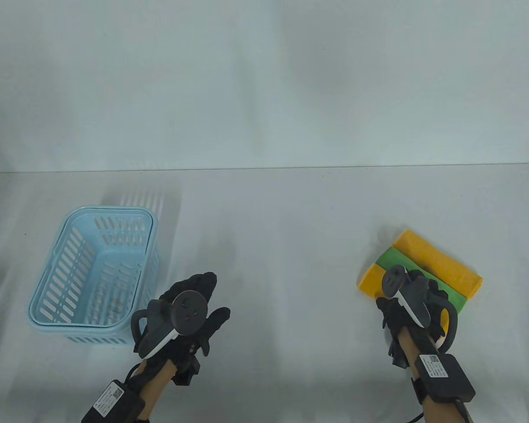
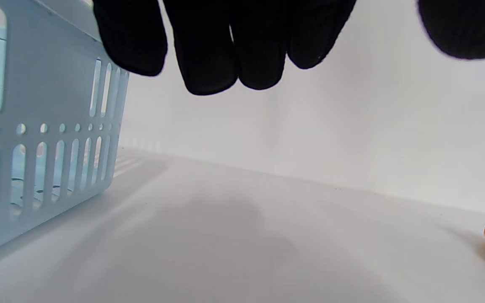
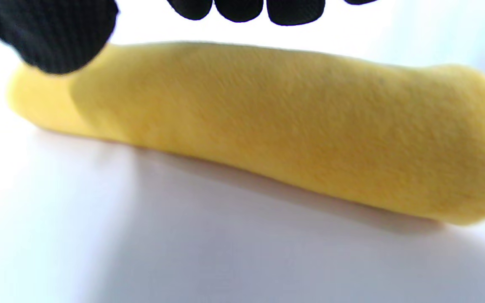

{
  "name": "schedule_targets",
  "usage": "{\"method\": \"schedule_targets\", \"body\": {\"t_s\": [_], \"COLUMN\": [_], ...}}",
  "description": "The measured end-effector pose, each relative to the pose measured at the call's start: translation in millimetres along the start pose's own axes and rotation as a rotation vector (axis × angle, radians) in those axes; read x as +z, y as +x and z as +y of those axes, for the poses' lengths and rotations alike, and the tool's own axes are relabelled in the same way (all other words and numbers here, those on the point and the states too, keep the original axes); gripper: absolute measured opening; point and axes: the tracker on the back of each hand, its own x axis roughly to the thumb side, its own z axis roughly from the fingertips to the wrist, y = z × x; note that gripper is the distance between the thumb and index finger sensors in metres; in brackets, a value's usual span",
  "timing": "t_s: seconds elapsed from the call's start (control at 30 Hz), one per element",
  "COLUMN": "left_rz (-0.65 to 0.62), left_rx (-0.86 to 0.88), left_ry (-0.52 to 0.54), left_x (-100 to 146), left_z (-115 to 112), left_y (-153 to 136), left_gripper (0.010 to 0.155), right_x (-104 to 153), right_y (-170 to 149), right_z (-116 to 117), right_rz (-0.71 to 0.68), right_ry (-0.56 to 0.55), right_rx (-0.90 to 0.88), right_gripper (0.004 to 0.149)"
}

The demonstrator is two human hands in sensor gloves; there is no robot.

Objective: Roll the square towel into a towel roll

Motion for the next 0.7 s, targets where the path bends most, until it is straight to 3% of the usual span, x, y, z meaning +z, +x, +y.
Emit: {"method": "schedule_targets", "body": {"t_s": [0.13,0.4,0.7], "left_rz": [-0.005,-0.016,-0.022], "left_rx": [-0.008,-0.037,-0.080], "left_ry": [-0.003,0.008,0.040], "left_x": [-0.1,2.0,6.2], "left_z": [-1.4,-3.6,-4.5], "left_y": [2.3,9.7,16.7], "left_gripper": [0.084,0.086,0.089], "right_x": [14.9,54.7,102.3], "right_y": [7.8,45.9,96.9], "right_z": [-20.9,-57.7,-66.7], "right_rz": [-0.049,-0.230,-0.441], "right_ry": [-0.037,-0.076,-0.105], "right_rx": [-0.141,-0.245,-0.298], "right_gripper": [0.080,0.081,0.082]}}
